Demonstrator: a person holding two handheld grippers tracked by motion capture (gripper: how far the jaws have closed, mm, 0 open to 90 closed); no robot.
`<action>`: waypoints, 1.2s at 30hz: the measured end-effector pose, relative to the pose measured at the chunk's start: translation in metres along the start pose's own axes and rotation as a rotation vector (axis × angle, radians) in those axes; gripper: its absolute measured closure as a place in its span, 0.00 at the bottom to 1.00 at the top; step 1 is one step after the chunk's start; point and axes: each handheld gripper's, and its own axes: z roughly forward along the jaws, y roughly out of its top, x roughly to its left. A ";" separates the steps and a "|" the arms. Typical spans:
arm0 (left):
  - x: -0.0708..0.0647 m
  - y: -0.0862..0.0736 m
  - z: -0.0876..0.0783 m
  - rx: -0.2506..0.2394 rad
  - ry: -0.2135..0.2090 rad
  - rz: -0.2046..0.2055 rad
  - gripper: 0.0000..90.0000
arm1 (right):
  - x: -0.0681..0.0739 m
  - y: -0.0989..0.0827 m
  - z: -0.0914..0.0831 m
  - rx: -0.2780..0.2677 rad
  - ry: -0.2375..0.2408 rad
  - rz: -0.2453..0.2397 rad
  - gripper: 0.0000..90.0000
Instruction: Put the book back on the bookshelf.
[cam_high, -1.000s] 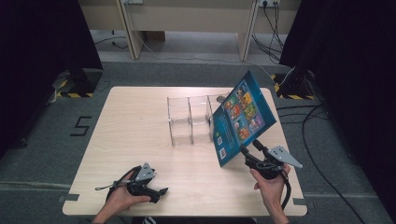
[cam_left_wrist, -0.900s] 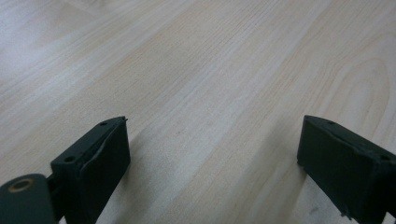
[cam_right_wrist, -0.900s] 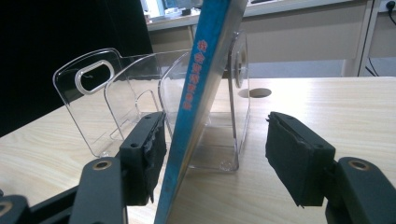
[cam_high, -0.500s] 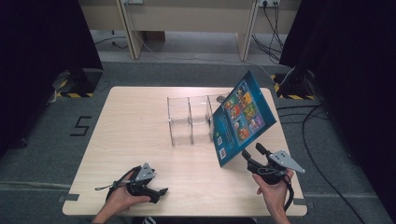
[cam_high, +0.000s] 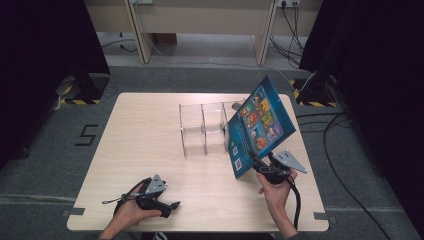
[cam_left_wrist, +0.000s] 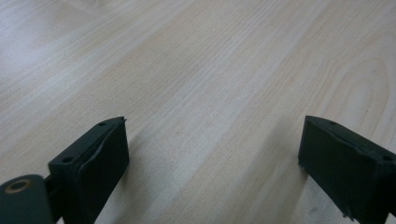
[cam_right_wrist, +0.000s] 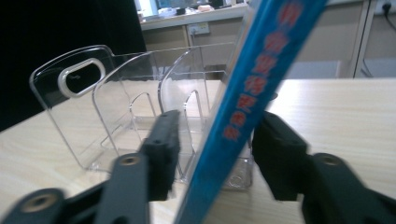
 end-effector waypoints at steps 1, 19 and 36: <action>0.000 0.000 0.000 0.000 0.000 0.000 0.08 | 0.000 -0.001 0.004 -0.007 -0.007 0.000 0.73; 0.000 0.000 0.000 -0.001 -0.001 0.001 0.08 | 0.010 0.015 0.018 -0.147 -0.040 -0.063 0.91; 0.000 0.000 0.000 -0.003 0.000 0.001 0.09 | 0.029 0.041 0.025 -0.220 0.014 -0.214 0.92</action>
